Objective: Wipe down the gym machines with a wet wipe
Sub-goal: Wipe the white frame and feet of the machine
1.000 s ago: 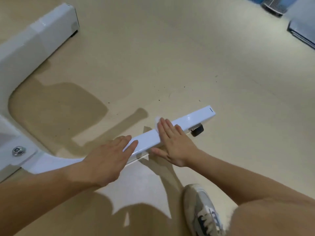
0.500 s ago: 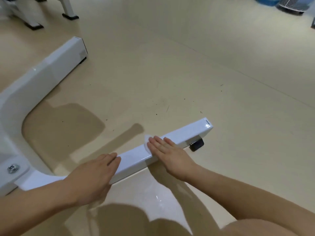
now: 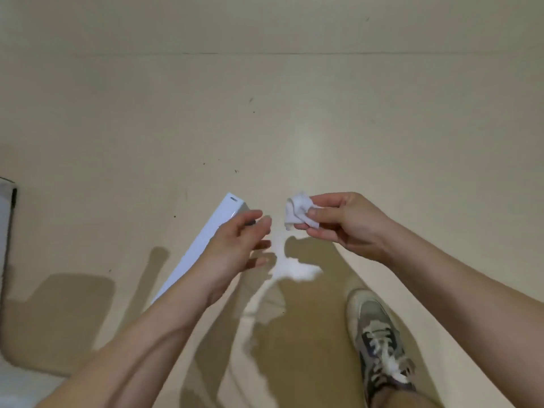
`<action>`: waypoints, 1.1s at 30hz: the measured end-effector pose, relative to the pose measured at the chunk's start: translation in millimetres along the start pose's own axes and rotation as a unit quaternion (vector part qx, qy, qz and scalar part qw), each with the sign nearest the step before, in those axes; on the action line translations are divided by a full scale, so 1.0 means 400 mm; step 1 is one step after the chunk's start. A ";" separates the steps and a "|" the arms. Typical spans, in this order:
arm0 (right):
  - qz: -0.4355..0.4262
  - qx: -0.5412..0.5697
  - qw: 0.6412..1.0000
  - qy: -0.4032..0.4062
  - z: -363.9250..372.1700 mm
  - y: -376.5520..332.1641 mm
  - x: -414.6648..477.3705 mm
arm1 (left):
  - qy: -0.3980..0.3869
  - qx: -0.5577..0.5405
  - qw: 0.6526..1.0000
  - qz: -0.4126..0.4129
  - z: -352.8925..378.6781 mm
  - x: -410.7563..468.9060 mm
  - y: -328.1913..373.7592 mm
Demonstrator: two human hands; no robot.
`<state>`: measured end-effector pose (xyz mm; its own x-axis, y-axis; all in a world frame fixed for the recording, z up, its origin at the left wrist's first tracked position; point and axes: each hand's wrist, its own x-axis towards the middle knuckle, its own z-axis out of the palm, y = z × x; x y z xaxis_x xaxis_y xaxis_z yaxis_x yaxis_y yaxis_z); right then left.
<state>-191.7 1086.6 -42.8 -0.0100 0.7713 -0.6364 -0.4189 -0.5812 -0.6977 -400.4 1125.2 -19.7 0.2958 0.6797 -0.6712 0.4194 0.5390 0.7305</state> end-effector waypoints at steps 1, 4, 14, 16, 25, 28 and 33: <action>-0.005 -0.002 1.000 -0.003 0.004 -0.024 -0.050 | -0.009 -0.053 0.999 -0.008 0.051 -0.024 0.057; -0.038 -0.037 0.998 0.023 0.015 -0.108 -0.187 | -0.022 -0.124 0.992 -0.011 0.164 -0.108 0.200; -0.022 -0.003 0.989 0.143 0.010 -0.528 -0.425 | 0.053 -0.292 0.953 -0.062 0.262 -0.275 0.629; -0.018 0.037 0.989 0.143 0.015 -0.617 -0.431 | 0.081 -0.289 0.953 -0.045 0.258 -0.278 0.725; -0.042 0.017 0.998 -0.048 0.075 -0.967 -0.362 | 0.148 -0.262 0.954 -0.006 0.151 -0.242 1.015; -0.065 -0.052 0.994 -0.072 0.125 -1.033 -0.287 | 0.188 -0.247 0.950 0.017 0.095 -0.193 1.071; -0.076 -0.064 0.994 0.045 0.225 -1.145 -0.084 | 0.214 -0.181 0.959 0.047 -0.029 -0.059 1.154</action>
<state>-81.2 1350.1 327.7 0.1272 0.8297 -0.5435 -0.2896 -0.4930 -0.8204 -223.7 1363.7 334.7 -0.0937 0.8343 -0.5433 0.0601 0.5494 0.8334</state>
